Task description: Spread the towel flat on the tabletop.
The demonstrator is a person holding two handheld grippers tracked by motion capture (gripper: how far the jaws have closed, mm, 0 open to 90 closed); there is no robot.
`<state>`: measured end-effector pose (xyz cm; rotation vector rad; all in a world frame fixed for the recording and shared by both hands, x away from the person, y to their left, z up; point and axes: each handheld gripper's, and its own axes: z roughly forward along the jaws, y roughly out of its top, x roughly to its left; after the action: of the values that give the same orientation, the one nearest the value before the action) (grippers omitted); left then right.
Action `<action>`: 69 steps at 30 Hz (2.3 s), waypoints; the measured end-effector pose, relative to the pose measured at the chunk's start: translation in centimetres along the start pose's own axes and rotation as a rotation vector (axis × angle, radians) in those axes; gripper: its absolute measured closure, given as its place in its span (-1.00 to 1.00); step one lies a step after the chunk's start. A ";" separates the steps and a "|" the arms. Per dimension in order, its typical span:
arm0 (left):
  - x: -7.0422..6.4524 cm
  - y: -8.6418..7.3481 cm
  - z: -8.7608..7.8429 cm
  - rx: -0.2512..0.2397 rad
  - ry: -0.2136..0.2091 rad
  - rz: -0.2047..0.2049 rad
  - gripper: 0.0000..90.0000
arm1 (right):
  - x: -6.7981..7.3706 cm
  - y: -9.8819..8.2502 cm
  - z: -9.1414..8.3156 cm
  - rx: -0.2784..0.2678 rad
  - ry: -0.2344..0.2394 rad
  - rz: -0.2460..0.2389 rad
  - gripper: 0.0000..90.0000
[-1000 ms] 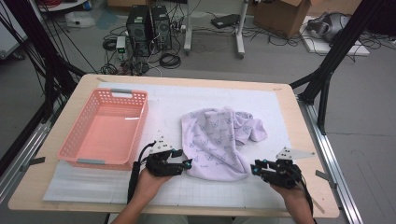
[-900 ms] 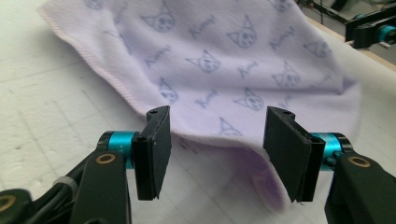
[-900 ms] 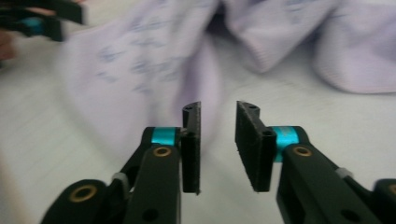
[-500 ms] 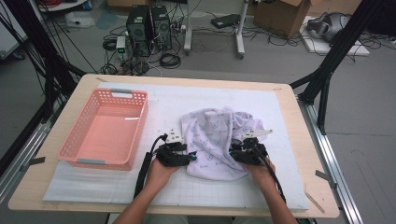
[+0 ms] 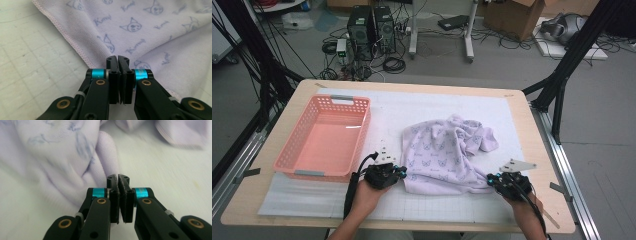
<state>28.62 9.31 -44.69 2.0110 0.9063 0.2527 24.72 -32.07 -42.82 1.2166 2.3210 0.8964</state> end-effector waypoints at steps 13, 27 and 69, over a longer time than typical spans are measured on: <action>0.4 -0.2 -0.1 -0.062 0.006 -0.049 0.30 | -2.0 2.8 1.1 -0.138 0.092 0.087 0.55; 0.6 -0.2 0.2 -0.077 -0.012 -0.059 0.22 | -1.8 6.8 7.8 -0.015 0.059 0.026 0.93; 1.1 0.5 0.2 -0.064 0.079 -0.050 0.83 | 0.4 4.3 6.2 -0.055 0.067 0.027 0.90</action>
<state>29.70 9.78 -44.59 1.9289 0.9845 0.3312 30.61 -27.67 -44.43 1.2155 2.3208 1.0177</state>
